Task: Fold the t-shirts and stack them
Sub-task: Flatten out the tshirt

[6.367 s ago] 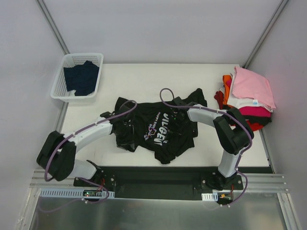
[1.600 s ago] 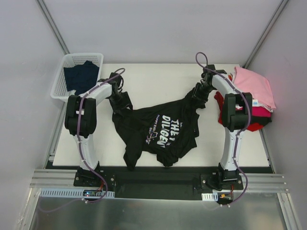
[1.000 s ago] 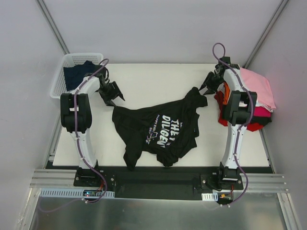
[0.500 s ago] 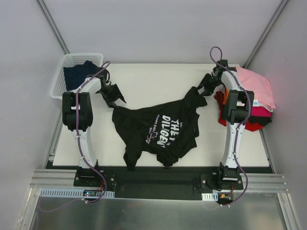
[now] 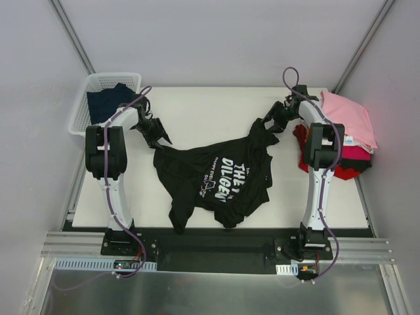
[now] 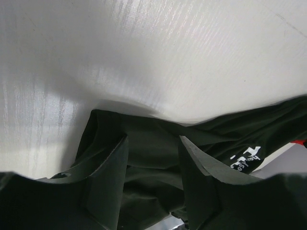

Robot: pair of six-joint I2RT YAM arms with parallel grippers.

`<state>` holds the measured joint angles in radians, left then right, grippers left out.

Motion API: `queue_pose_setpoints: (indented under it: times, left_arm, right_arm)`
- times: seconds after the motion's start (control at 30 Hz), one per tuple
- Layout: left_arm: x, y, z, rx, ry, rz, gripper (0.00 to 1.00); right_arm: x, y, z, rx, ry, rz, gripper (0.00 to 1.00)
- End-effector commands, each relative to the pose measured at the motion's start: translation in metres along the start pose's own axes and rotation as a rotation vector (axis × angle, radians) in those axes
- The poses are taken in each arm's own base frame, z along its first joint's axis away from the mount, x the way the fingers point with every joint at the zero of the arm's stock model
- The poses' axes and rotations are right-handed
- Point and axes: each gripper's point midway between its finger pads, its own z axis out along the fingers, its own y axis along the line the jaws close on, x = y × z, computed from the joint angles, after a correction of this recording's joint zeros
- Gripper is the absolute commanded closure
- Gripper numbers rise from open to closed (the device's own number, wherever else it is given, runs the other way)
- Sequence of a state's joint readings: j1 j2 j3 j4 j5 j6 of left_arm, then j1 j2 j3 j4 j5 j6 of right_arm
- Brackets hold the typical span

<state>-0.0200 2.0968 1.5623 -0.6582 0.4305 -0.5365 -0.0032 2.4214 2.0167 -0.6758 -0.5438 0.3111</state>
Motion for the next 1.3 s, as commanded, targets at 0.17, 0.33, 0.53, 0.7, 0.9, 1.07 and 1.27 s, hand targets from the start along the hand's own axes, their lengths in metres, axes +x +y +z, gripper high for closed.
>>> queue_pose_setpoints:
  times: [0.17,0.33,0.53,0.7,0.9,1.07,1.27]
  left_arm:
    - [0.004,0.003,-0.031,-0.066,-0.050,0.068,0.43]
    - [-0.004,0.022,-0.047,-0.193,-0.107,0.122,0.43]
    - [-0.004,0.035,-0.044,-0.254,-0.102,0.137,0.43]
    - [0.002,0.033,-0.020,-0.187,-0.055,0.113,0.44]
    - [-0.003,0.033,-0.003,-0.165,-0.048,0.094,0.43]
    - [-0.008,0.025,0.008,-0.122,-0.036,0.094,0.47]
    - [-0.005,0.008,0.010,-0.077,-0.036,0.093,0.87]
  right_arm:
    - [0.016,0.017,0.011,-0.052,0.042,-0.027,0.31]
    - [0.017,0.018,0.014,-0.061,0.048,-0.016,0.31]
    - [0.019,0.016,0.018,-0.065,0.059,-0.007,0.39]
    - [0.022,0.014,0.019,-0.065,0.072,-0.008,0.42]
    - [0.024,0.012,0.016,-0.056,0.079,-0.018,0.42]
    - [0.027,0.009,0.016,-0.049,0.089,-0.027,0.42]
    - [0.028,0.007,0.020,-0.048,0.111,-0.007,0.99]
